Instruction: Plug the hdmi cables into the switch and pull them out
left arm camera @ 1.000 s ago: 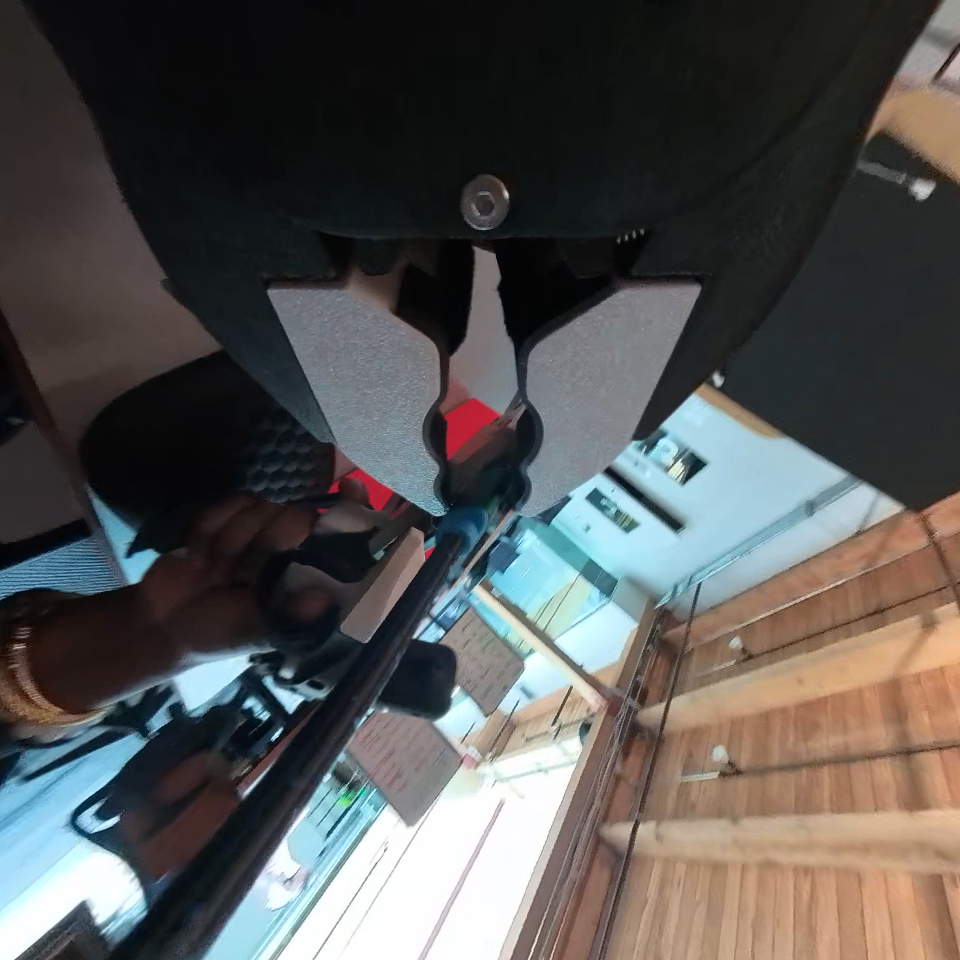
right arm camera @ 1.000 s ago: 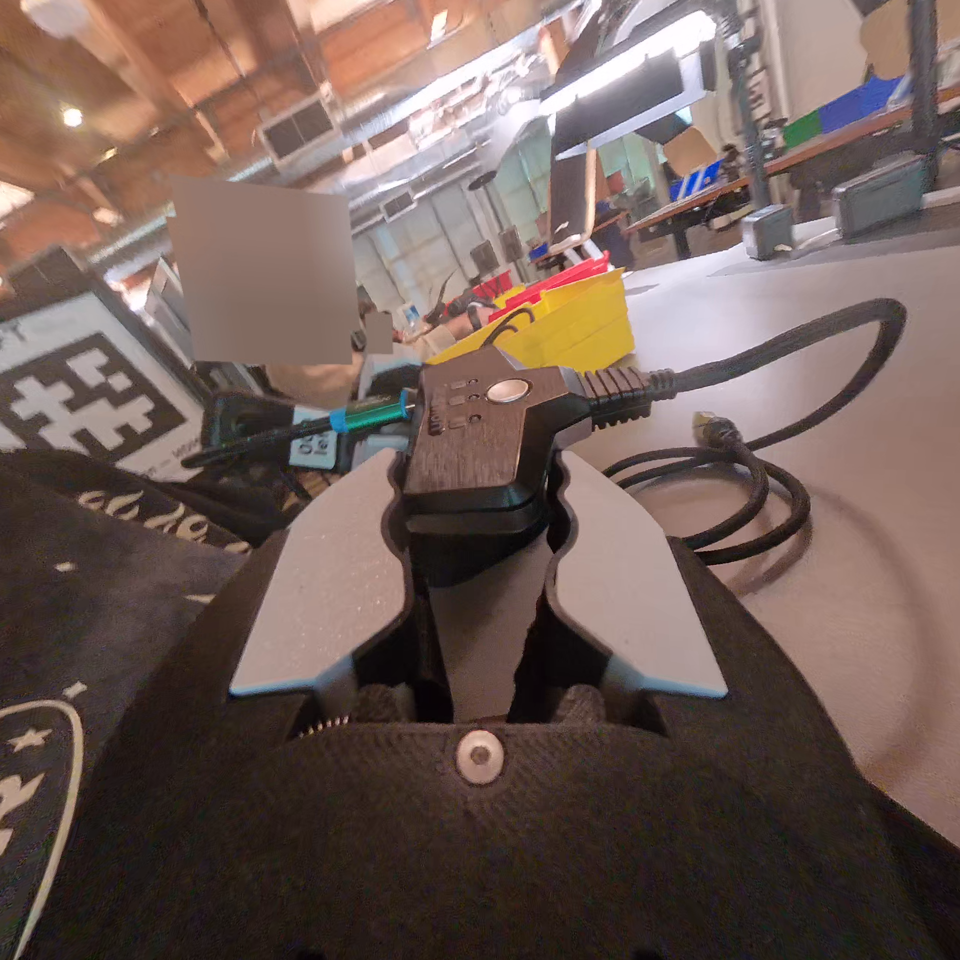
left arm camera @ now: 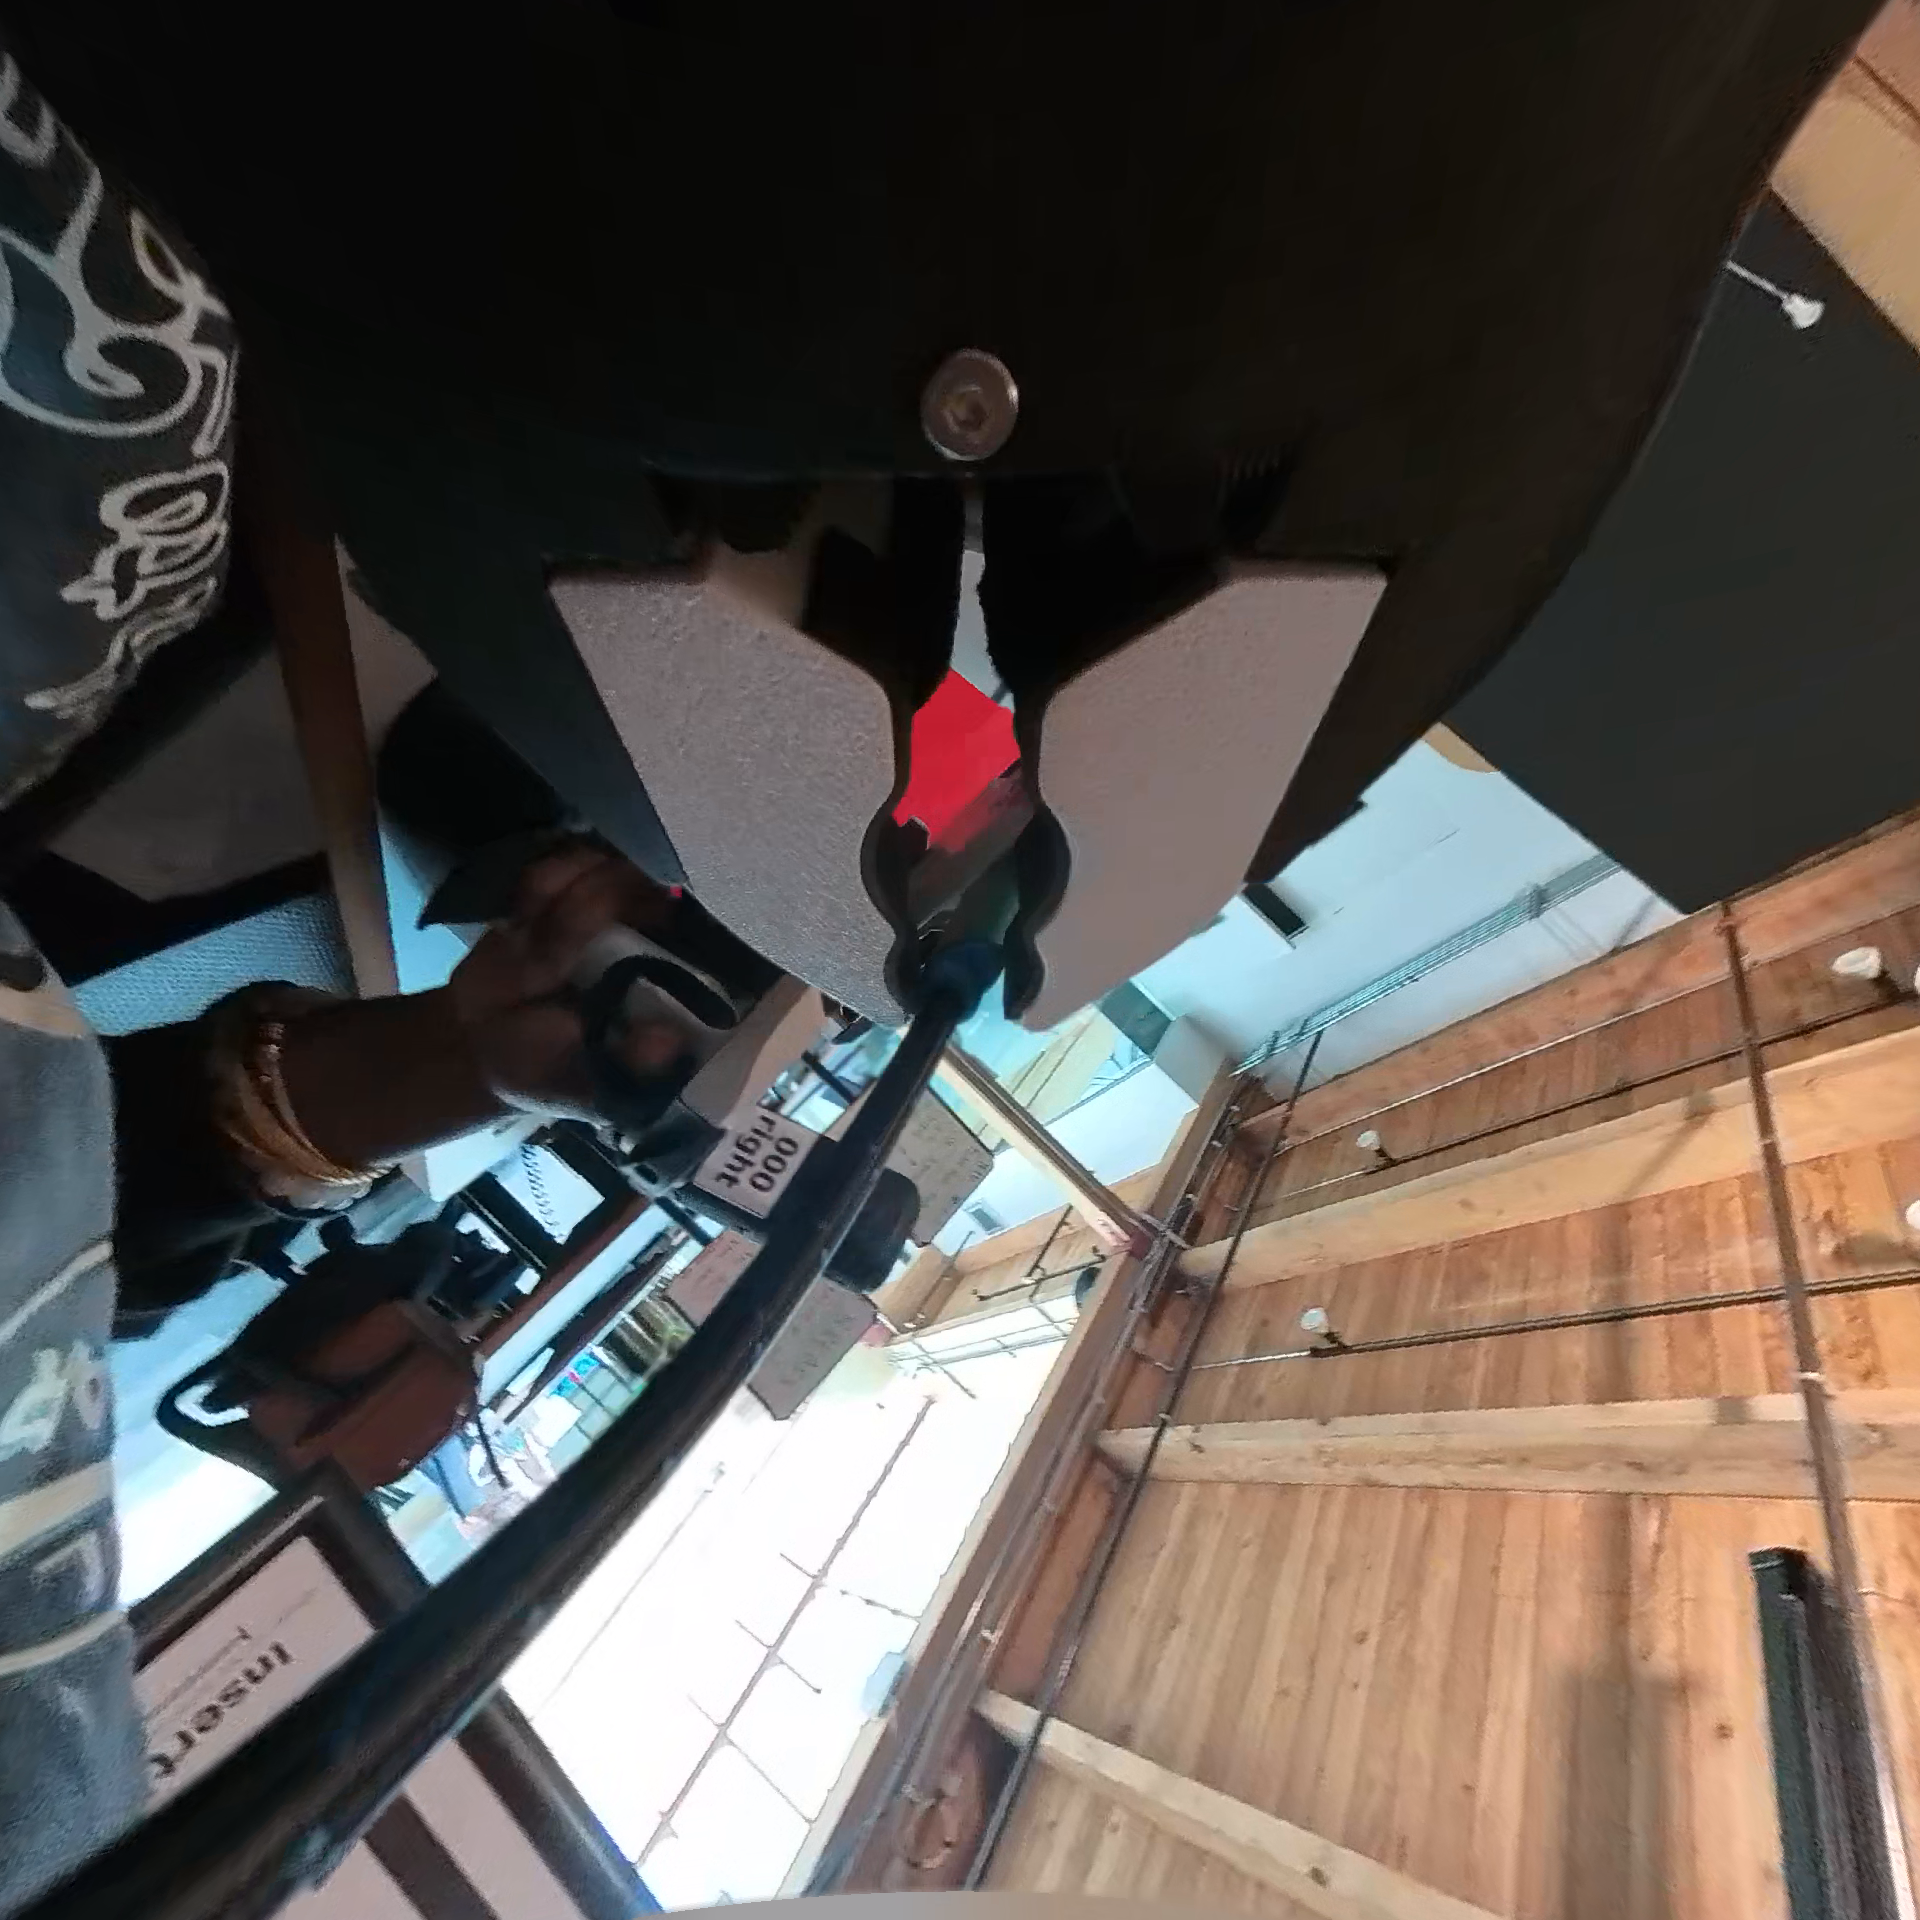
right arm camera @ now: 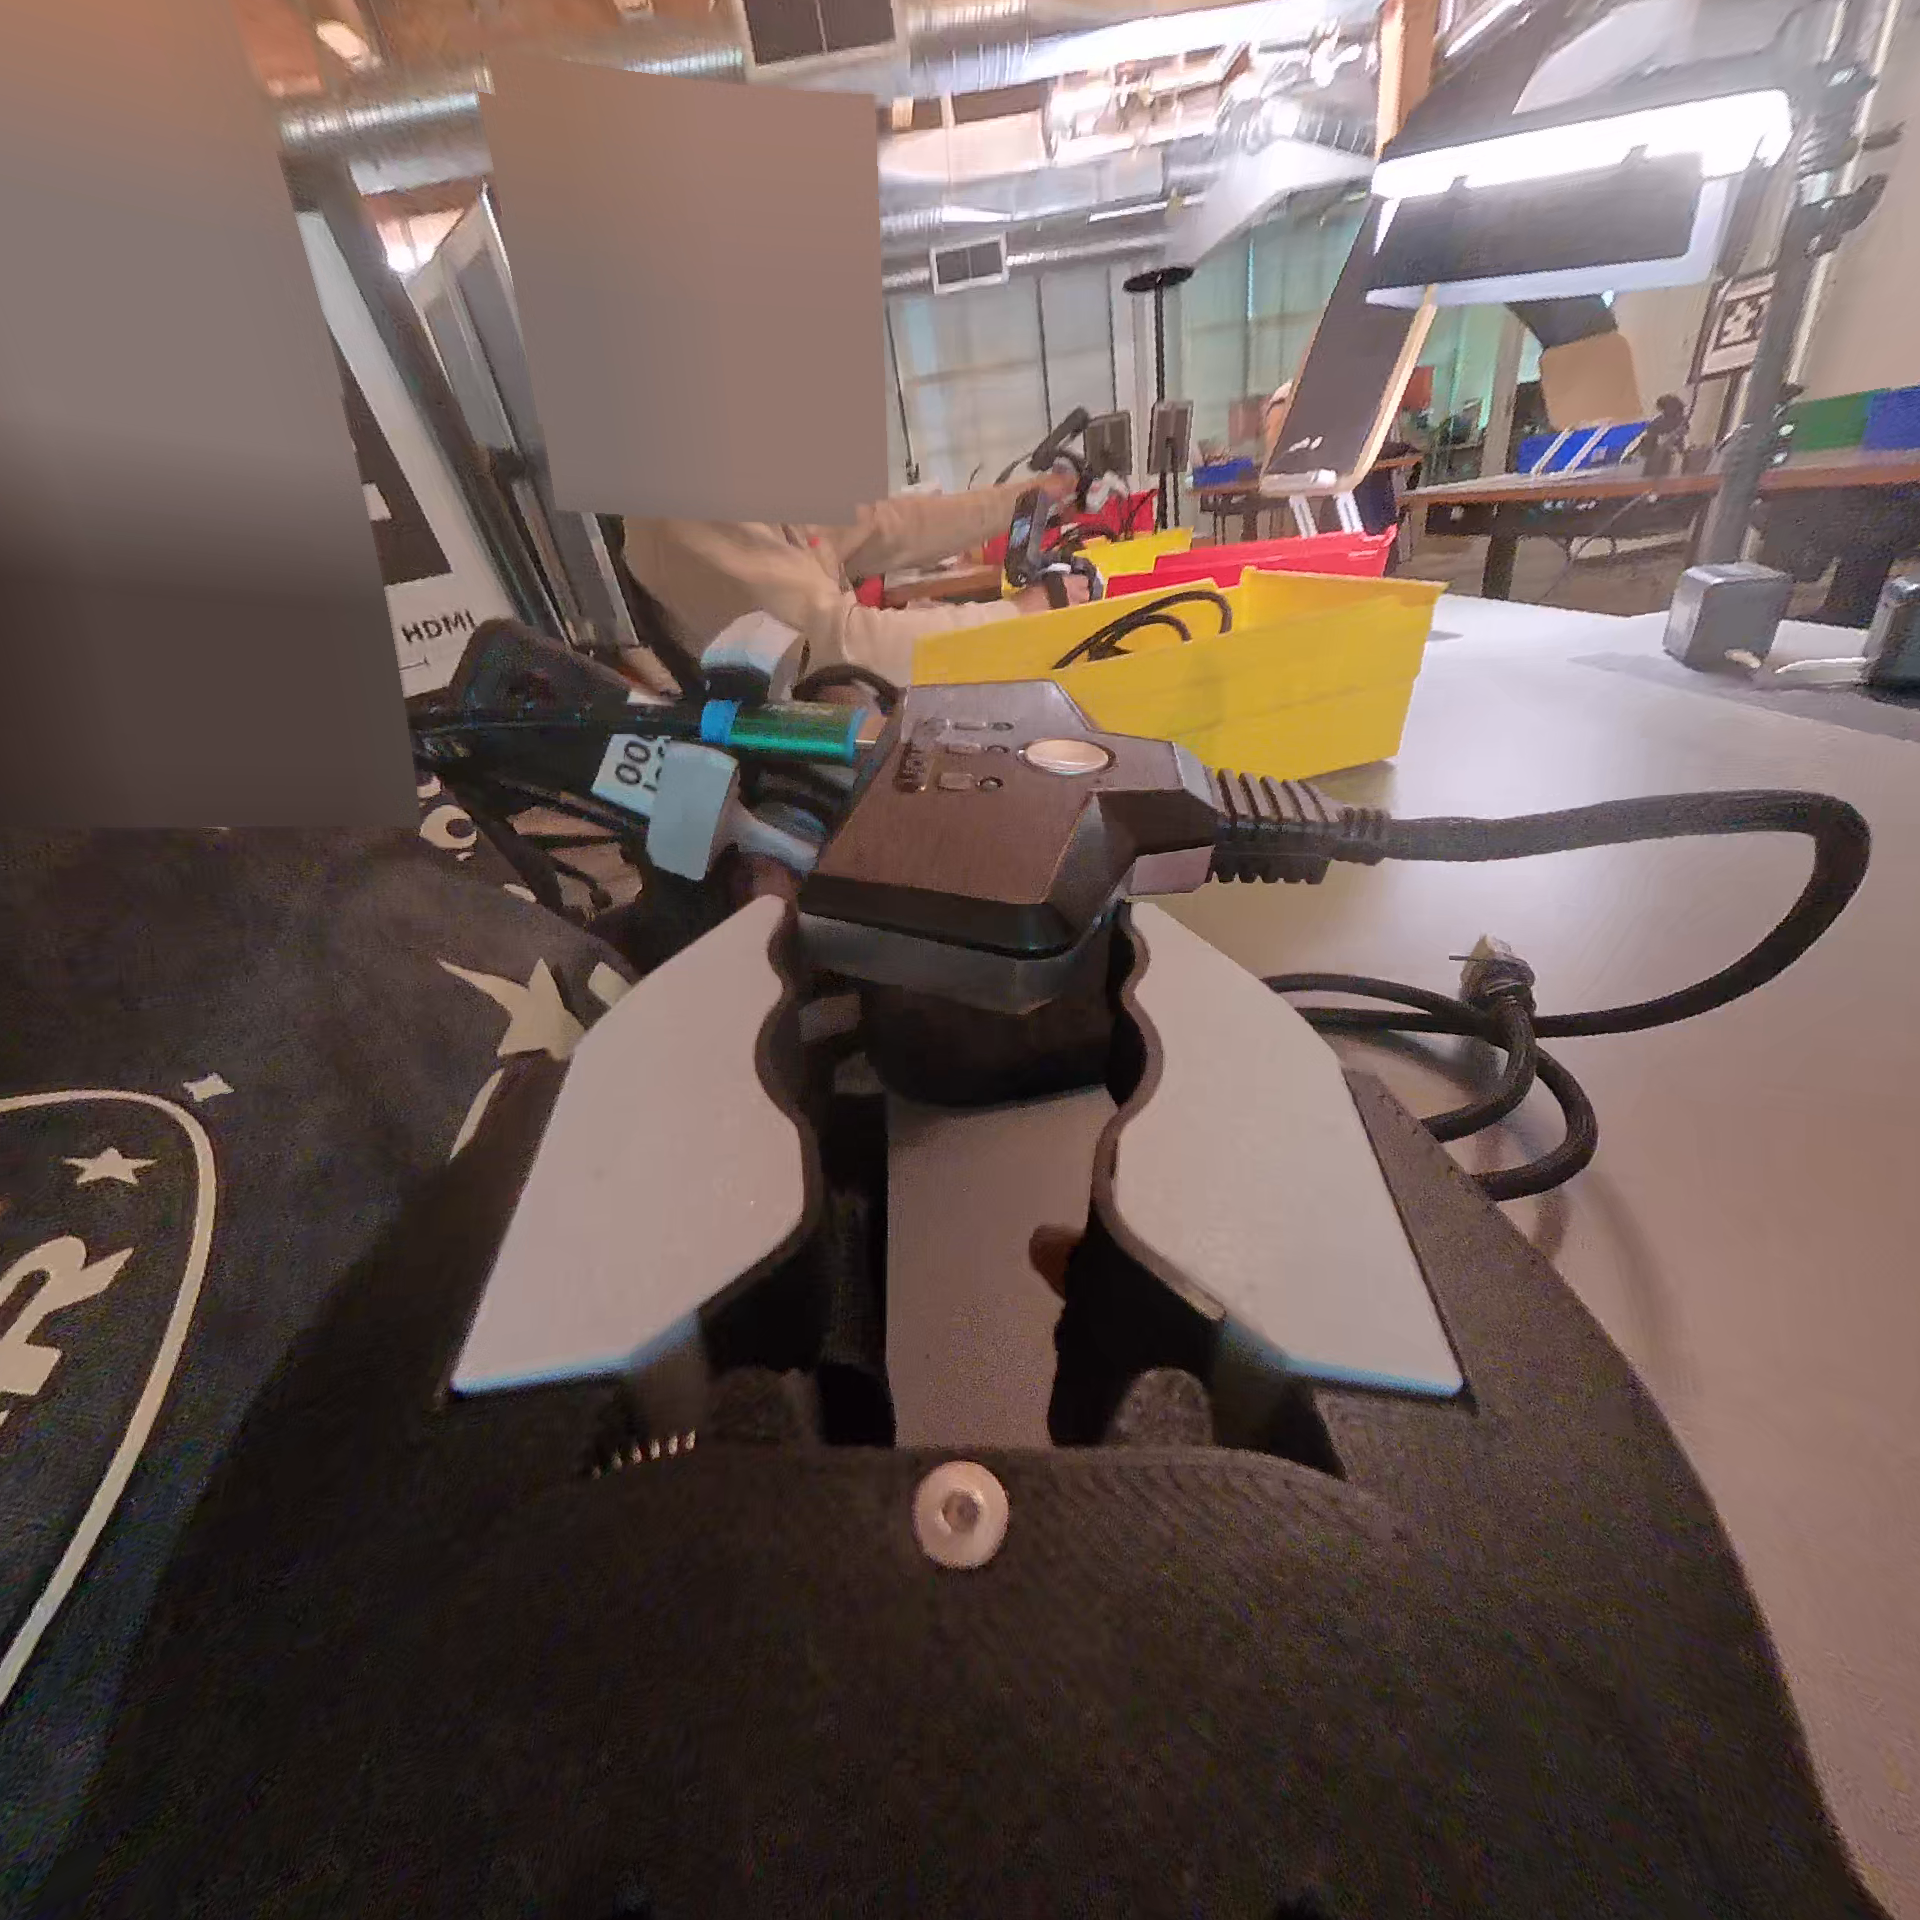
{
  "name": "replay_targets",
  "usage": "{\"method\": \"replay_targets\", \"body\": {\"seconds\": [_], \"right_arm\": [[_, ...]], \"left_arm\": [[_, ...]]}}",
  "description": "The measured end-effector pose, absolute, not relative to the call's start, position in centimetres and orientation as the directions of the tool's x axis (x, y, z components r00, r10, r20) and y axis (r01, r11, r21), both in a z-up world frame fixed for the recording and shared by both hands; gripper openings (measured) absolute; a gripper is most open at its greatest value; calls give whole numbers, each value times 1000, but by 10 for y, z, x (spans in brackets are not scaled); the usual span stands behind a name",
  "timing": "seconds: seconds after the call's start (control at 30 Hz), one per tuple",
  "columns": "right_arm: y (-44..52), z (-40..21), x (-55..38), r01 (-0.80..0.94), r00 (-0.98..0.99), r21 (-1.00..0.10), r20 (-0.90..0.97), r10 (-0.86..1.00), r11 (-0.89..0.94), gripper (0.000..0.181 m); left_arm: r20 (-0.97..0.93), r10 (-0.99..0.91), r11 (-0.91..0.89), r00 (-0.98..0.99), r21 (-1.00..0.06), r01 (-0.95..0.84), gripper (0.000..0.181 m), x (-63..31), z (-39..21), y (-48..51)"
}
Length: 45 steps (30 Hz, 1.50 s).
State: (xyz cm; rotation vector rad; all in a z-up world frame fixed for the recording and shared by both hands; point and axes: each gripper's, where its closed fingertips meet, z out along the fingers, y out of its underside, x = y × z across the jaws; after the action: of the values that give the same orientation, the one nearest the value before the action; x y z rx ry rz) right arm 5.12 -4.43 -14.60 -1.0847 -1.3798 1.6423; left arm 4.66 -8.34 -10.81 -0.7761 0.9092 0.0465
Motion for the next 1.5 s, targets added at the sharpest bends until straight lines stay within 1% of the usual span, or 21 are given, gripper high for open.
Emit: {"method": "replay_targets", "body": {"seconds": [0.03, 0.1, 0.17, 0.2, 0.27, 0.33, 0.5, 0.6, 0.73, 0.83, 0.87, 0.93, 1.0, 1.07, 1.1, 1.17, 1.23, 1.3, 1.37, 1.4, 1.5], "right_arm": [[-46, -147, 51, 2, -399, -985, -161, 903, -175, 60], [-49, -149, 50, 54, -424, -973, -226, 877, -225, 72], [-48, -159, 45, 134, -393, -960, -279, 876, -245, 79], [-46, -164, 42, 160, -361, -957, -284, 889, -241, 78], [-37, -169, 37, 161, -288, -958, -276, 917, -238, 55], [-36, -167, 37, 142, -275, -964, -258, 926, -227, 54], [-46, -168, 38, 123, -279, -990, -99, 955, -66, 54], [-43, -159, 40, 52, -253, -996, -88, 963, -77, 53], [-43, -161, 38, 67, -251, -995, -83, 965, -68, 54], [-35, -147, 39, -18, -248, -983, -172, 953, -182, 53], [-31, -145, 40, -33, -238, -980, -184, 954, -198, 53], [-25, -146, 41, -51, -204, -982, -169, 964, -183, 53], [-26, -143, 44, -78, -215, -982, -152, 965, -172, 54], [-31, -141, 45, -94, -227, -986, -116, 967, -140, 54], [-33, -141, 45, -94, -234, -988, -98, 967, -123, 54], [-38, -141, 45, -99, -247, -989, -79, 966, -106, 54], [-39, -140, 45, -105, -256, -988, -83, 963, -113, 54], [-41, -140, 44, -113, -252, -987, -86, 964, -117, 54], [-44, -140, 42, -122, -247, -986, -78, 966, -111, 54], [-47, -140, 41, -128, -246, -986, -74, 966, -108, 54], [-50, -140, 40, -138, -241, -985, -71, 968, -106, 54]], "left_arm": [[-732, -287, 727, 618, -586, -357, 14, 46, -110, -84], [-743, -306, 708, 595, -595, -380, 14, 44, -116, -83], [-757, -320, 688, 570, -599, -410, 14, 44, -125, -80], [-767, -320, 680, 556, -594, -429, 14, 44, -130, -78], [-781, -314, 683, 540, -581, -442, 14, 45, -133, -79], [-807, -287, 687, 517, -549, -476, 13, 46, -133, -79], [-893, -206, 751, 400, -407, -521, 14, 51, -130, -89], [-883, -224, 766, 412, -421, -485, 14, 51, -130, -88], [-788, -370, 771, 492, -556, -310, 16, 52, -122, -87], [-700, -419, 720, 579, -644, -257, 21, 50, -114, -77], [-644, -443, 686, 623, -691, -226, 28, 47, -111, -72], [-522, -514, 633, 680, -767, -110, 55, 43, -107, -69], [-355, -607, 532, 711, -846, 32, 81, 38, -106, -66], [-178, -697, 399, 695, -901, 170, 99, 37, -111, -63], [-107, -737, 340, 668, -912, 229, 104, 39, -114, -63], [-28, -788, 277, 616, -908, 313, 106, 44, -116, -67], [-5, -815, 260, 580, -896, 359, 101, 49, -115, -70], [21, -816, 263, 578, -877, 403, 99, 48, -113, -69], [49, -811, 262, 583, -860, 438, 88, 47, -114, -66], [63, -813, 258, 579, -852, 456, 85, 48, -114, -65], [71, -815, 280, 575, -820, 499, 85, 47, -113, -67]]}}
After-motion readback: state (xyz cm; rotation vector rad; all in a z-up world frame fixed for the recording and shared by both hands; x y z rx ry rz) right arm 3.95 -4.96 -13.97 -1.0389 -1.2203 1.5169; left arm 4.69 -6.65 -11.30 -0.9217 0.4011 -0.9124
